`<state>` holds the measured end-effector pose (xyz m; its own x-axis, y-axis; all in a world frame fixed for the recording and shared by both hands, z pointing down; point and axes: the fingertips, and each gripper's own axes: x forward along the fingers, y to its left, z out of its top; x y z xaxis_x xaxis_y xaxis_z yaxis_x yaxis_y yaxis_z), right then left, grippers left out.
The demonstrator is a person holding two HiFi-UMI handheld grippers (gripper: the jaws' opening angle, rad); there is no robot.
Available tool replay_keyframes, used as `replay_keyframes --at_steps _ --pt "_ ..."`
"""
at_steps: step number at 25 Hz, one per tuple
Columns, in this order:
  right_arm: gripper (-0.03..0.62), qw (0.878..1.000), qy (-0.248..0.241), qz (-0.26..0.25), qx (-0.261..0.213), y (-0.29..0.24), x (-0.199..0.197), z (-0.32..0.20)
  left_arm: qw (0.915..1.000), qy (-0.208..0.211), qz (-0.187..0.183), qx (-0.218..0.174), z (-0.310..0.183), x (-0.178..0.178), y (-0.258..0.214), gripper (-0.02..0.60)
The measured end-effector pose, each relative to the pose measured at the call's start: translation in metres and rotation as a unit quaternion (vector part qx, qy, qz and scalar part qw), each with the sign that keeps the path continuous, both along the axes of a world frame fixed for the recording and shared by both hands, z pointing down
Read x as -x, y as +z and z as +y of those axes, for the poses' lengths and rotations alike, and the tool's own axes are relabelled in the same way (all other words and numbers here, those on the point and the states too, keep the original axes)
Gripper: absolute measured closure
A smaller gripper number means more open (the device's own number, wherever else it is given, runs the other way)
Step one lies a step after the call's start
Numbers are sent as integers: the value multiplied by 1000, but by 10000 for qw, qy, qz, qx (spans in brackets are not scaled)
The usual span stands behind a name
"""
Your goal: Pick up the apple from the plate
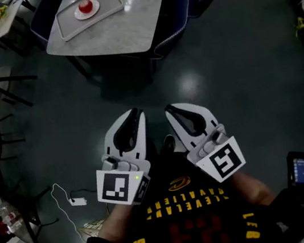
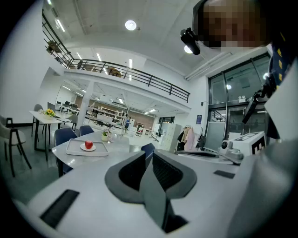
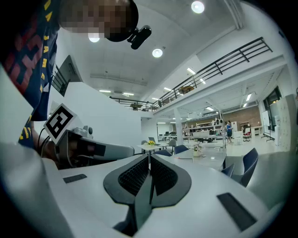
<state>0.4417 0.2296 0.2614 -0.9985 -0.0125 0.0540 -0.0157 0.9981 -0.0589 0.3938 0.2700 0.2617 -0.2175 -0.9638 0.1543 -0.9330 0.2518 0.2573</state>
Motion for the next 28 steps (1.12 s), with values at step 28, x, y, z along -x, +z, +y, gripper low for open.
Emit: replay_keyframes --at_steps 28 --pt "569 9997 -241 13 6 -2 133 -8 9993 -305 223 -9 -9 133 4 532"
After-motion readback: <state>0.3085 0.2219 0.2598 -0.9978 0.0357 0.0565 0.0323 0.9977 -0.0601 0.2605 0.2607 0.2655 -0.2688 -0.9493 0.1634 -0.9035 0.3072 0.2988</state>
